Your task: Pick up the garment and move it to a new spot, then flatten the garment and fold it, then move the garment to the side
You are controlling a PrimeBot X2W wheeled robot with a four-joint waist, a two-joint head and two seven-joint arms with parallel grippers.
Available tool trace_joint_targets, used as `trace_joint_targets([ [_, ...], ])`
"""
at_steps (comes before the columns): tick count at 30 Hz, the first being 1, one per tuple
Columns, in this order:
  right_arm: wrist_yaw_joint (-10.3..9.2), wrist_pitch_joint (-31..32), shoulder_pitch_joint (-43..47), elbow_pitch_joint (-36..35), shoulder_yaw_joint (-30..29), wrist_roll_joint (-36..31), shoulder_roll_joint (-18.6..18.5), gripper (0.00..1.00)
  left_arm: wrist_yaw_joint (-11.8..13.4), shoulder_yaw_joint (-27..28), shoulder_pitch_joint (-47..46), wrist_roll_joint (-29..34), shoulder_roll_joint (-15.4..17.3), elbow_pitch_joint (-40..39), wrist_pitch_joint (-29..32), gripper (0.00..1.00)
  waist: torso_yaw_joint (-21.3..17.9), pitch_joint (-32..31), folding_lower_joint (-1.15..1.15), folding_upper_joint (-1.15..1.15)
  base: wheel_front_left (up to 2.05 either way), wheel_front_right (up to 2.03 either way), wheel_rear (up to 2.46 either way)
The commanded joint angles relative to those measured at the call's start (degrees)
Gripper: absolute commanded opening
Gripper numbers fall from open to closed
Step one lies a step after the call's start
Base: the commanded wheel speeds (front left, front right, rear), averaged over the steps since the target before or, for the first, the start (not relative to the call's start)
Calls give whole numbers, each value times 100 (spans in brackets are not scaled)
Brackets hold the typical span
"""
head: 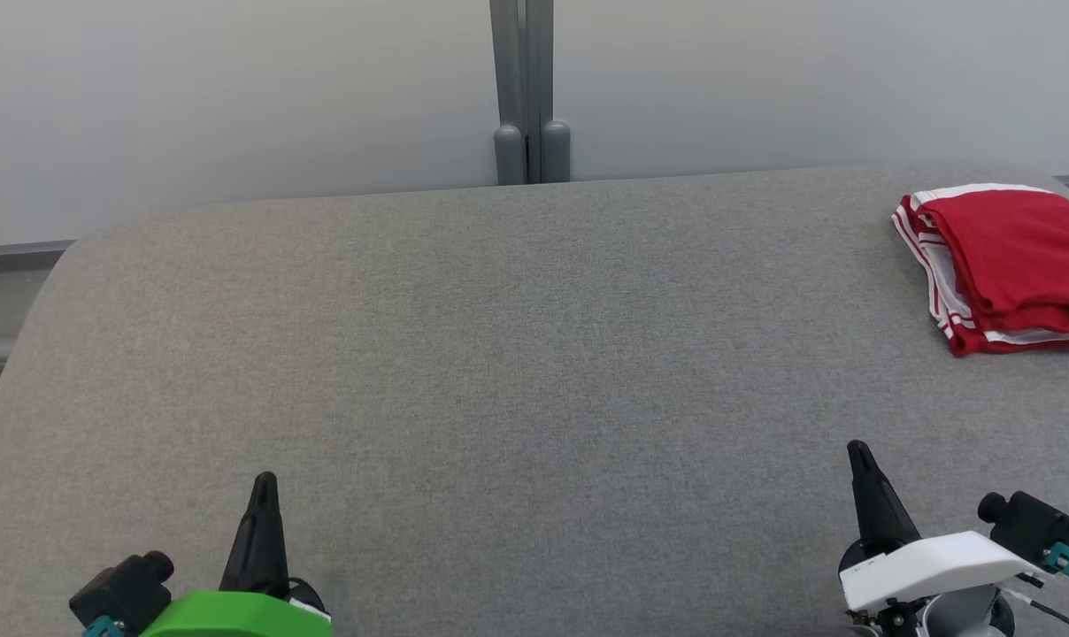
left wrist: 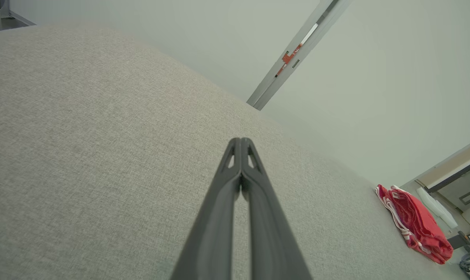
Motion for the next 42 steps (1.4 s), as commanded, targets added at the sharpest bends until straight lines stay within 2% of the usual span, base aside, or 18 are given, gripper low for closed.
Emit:
trace_joint_targets([
  [1, 1, 45, -168, -45, -43, 216, -34, 0, -40, 53, -194, -248, 53, -42, 42, 0, -2, 3, 0, 0, 0, 0, 0],
  [22, 2, 419, -374, 35, -243, 1688, -45, 0, -205, 290, -470, -1864, 91, 157, 396, 0, -33, 39, 0, 0, 0, 0, 0],
  [42, 2, 726, -526, 105, -422, 2818, -35, 0, -332, 503, -696, -3075, 94, 329, 697, 0, -61, 73, 0, 0, 0, 0, 0],
])
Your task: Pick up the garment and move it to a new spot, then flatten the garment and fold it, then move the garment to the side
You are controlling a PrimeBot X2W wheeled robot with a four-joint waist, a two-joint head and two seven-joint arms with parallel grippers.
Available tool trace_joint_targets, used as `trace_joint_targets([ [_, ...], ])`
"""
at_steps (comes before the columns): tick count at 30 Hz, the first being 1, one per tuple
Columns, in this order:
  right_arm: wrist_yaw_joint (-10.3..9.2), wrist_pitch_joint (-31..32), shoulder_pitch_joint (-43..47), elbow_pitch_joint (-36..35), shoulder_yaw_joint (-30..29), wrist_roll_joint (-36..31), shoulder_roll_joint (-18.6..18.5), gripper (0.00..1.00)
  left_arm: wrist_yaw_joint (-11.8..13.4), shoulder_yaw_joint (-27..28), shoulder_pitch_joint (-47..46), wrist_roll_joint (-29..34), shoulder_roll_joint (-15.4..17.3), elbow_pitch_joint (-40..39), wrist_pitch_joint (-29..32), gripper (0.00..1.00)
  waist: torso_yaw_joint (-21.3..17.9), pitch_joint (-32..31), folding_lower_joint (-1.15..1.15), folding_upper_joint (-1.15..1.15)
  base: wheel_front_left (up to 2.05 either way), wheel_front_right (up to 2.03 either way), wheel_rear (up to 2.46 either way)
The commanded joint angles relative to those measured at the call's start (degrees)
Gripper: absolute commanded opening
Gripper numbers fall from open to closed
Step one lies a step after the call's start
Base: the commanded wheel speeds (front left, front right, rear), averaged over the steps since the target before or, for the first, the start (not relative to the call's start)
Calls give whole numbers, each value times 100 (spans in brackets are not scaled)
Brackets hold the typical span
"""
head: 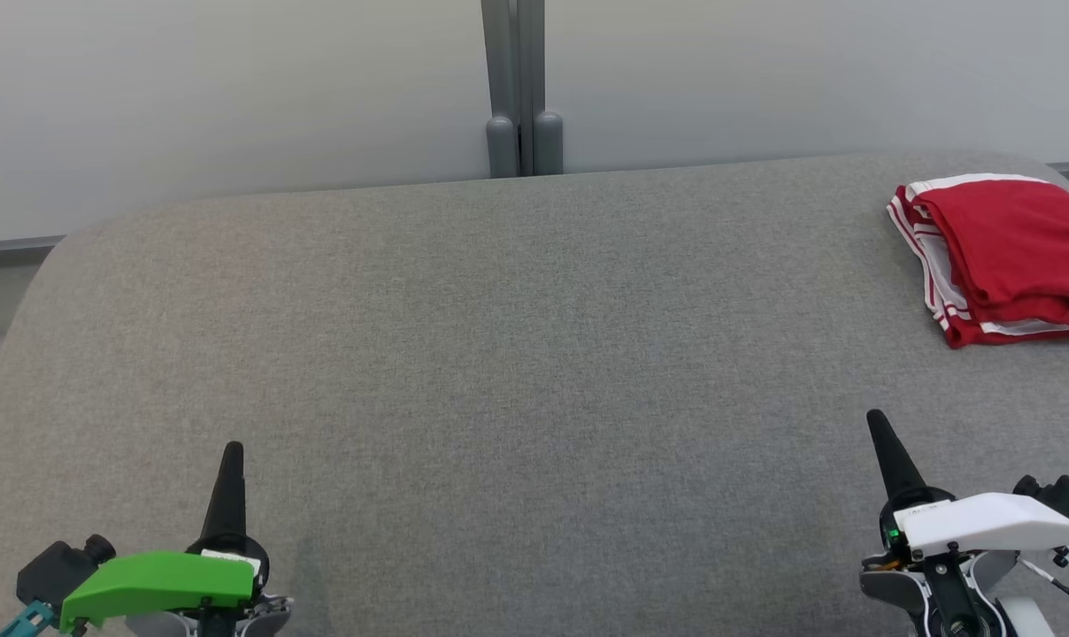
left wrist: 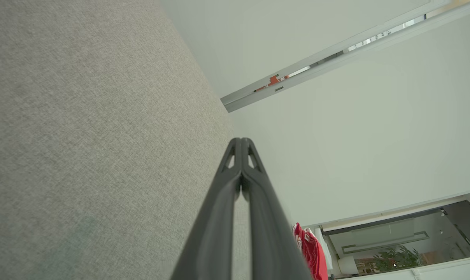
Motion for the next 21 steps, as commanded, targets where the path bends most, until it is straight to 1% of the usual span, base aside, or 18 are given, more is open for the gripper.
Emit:
trace_joint_targets([
  [1, 2, 45, -116, -18, -35, 162, -23, 0, -45, 43, -164, -153, 47, -18, 30, 0, -2, 3, 0, 0, 0, 0, 0],
  [21, 3, 310, -251, 43, -198, 1094, 0, 0, -151, 244, -346, -1152, 31, 138, 303, 0, -31, 37, 0, 0, 0, 0, 0],
])
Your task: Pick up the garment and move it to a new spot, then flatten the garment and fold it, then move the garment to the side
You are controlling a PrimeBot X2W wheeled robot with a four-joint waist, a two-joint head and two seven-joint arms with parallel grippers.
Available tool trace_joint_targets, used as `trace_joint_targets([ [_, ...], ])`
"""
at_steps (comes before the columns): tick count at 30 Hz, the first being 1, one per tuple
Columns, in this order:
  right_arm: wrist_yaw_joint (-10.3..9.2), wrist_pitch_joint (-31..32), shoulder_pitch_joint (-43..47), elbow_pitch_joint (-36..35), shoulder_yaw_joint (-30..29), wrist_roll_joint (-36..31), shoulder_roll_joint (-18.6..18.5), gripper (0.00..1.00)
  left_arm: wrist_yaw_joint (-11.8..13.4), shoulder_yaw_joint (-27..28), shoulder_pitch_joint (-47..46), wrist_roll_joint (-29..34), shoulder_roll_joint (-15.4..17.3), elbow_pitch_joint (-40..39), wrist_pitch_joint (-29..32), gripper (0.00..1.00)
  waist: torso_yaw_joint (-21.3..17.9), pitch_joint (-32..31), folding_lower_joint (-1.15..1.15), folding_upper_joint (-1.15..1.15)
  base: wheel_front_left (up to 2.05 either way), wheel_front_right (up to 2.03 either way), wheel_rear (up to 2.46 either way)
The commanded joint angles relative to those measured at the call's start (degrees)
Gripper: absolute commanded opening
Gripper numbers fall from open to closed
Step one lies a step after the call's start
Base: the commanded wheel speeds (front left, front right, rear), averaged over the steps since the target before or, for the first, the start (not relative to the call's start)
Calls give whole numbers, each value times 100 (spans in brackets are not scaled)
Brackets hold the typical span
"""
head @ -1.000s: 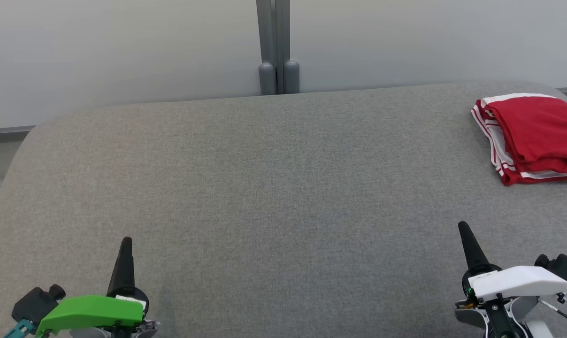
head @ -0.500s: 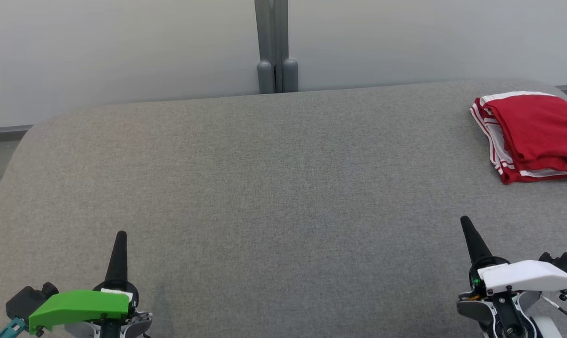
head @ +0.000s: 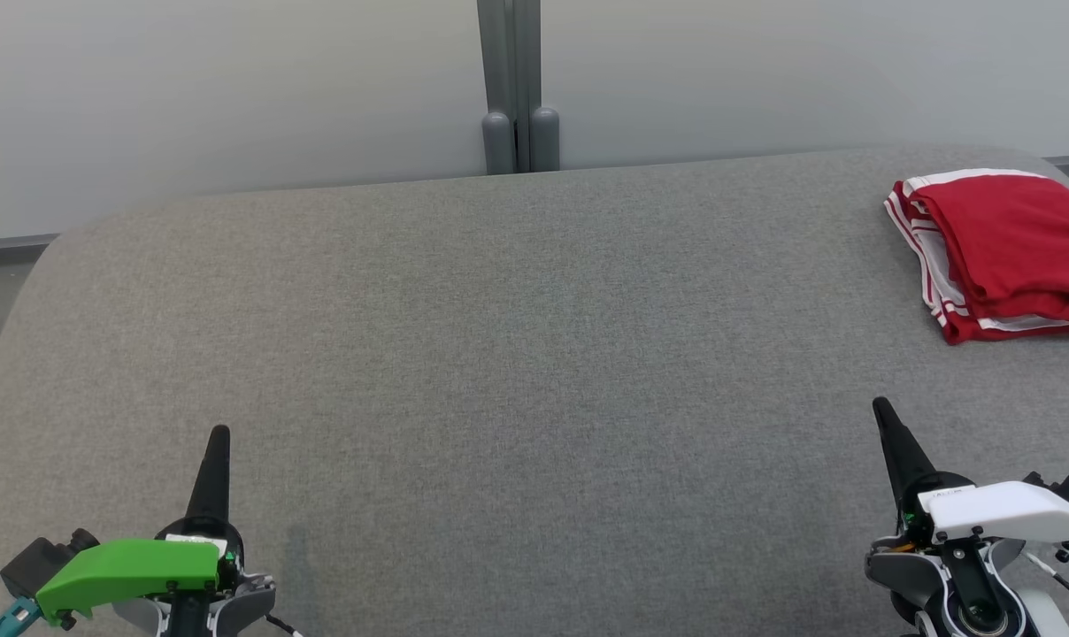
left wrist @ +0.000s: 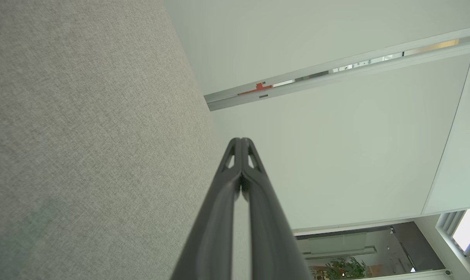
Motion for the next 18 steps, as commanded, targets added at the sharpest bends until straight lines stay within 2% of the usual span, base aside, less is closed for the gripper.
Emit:
trace_joint_targets([
  [1, 4, 31, -108, -2, -30, 140, -6, 0, -40, 36, -132, -121, 32, 7, 35, 0, -2, 2, 0, 0, 0, 0, 0],
  [18, 4, 238, -199, 46, -156, 818, 16, 0, -117, 194, -264, -858, 9, 117, 249, 0, -26, 31, 0, 0, 0, 0, 0],
])
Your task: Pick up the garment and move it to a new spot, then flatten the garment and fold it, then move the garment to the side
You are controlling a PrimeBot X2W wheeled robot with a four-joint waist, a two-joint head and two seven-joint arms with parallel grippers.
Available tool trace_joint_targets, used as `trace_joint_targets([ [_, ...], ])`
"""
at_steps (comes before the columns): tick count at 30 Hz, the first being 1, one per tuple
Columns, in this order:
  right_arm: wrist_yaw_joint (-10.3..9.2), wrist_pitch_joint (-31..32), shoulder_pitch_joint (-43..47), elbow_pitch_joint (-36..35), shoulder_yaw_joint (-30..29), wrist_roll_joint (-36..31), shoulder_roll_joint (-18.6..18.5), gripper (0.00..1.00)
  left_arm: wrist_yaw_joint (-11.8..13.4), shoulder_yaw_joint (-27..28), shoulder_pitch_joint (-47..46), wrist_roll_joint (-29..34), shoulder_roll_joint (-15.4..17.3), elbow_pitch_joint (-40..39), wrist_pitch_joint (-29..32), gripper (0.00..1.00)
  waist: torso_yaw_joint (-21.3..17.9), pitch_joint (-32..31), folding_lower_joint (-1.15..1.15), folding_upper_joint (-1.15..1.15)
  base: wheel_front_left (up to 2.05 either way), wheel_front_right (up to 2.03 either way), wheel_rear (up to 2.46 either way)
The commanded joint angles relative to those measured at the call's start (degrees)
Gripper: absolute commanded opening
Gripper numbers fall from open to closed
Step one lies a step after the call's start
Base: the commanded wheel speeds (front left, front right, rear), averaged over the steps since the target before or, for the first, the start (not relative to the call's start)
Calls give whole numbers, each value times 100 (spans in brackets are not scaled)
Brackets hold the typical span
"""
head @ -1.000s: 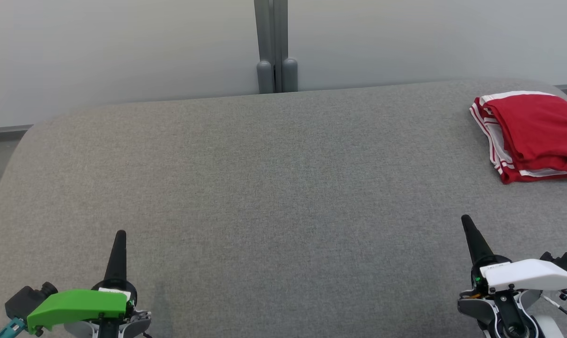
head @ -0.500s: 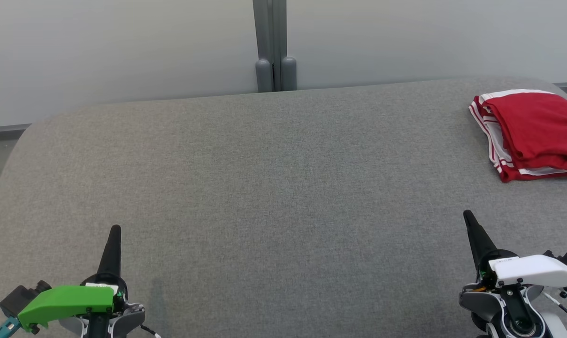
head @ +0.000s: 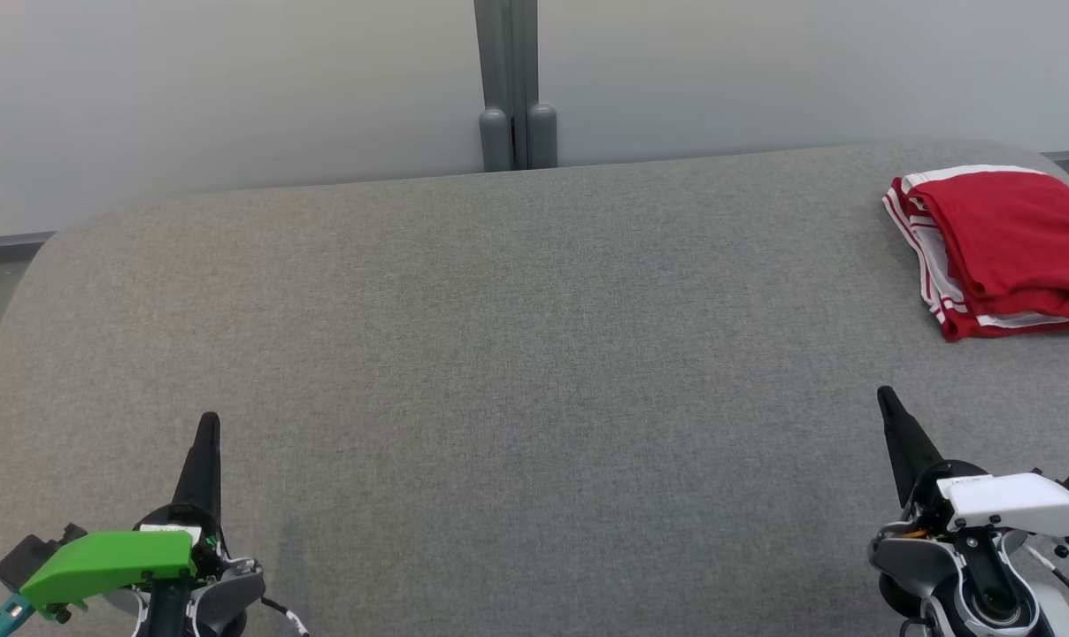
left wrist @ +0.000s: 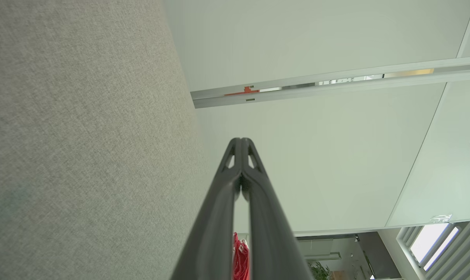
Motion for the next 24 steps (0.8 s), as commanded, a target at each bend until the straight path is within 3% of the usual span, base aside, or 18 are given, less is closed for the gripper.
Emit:
trace_joint_targets([
  [1, 4, 39, -90, 12, -26, 134, 2, 0, -35, 34, -107, -139, 17, 14, 35, 0, -2, 3, 0, 0, 0, 0, 0],
  [11, 4, 154, -140, 35, -97, 486, 16, 0, -82, 124, -189, -522, 3, 72, 145, 0, -17, 20, 0, 0, 0, 0, 0],
  [24, 4, 167, -125, 37, -123, 443, 35, 0, -81, 160, -182, -469, -24, 73, 179, 0, -18, 21, 0, 0, 0, 0, 0],
])
